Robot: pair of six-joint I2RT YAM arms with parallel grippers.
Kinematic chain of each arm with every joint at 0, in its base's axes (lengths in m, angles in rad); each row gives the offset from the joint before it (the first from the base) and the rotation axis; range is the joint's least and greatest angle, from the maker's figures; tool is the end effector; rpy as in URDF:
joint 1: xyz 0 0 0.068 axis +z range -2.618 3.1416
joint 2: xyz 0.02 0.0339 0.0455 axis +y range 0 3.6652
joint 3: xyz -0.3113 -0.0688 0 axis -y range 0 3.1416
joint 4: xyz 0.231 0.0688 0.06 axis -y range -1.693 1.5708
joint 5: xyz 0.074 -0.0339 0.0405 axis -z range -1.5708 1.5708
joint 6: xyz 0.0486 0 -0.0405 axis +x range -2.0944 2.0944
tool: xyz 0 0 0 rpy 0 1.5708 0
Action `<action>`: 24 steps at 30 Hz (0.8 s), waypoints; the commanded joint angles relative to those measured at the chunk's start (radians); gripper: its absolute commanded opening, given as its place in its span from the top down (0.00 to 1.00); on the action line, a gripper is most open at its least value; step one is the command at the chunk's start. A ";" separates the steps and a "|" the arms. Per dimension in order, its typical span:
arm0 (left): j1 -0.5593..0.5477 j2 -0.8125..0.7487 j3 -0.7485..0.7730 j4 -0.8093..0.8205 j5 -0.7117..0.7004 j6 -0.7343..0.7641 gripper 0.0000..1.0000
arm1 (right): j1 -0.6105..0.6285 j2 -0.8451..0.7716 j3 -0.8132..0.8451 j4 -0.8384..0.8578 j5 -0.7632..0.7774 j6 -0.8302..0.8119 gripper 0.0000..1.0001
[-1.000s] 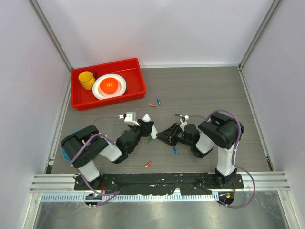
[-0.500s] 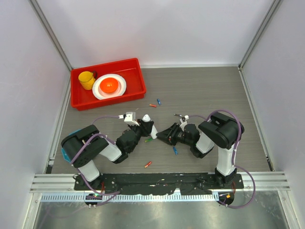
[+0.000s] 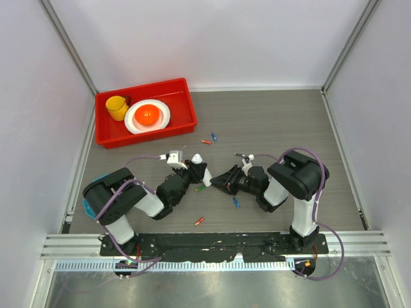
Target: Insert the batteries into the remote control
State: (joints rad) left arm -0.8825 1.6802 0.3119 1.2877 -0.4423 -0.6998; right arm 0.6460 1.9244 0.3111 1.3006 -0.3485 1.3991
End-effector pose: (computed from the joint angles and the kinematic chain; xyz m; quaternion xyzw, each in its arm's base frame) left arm 0.1919 -0.2005 0.1992 -0.0827 0.7277 -0.3571 0.5797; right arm 0.2230 0.1889 0.1354 0.1980 0.7781 0.5676 0.1824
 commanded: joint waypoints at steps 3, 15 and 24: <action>-0.007 0.009 0.021 0.260 0.016 -0.013 1.00 | 0.003 -0.036 0.019 0.177 0.037 0.001 0.65; -0.009 0.012 0.024 0.260 0.022 -0.015 1.00 | 0.003 -0.070 0.034 0.137 0.046 -0.014 0.69; -0.009 0.010 0.024 0.260 0.025 -0.018 1.00 | 0.003 -0.070 0.039 0.131 0.051 -0.015 0.67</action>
State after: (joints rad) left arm -0.8818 1.6844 0.3138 1.2915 -0.4431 -0.6998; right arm 0.6460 1.8912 0.3164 1.2839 -0.3244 1.3922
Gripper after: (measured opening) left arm 0.305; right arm 0.331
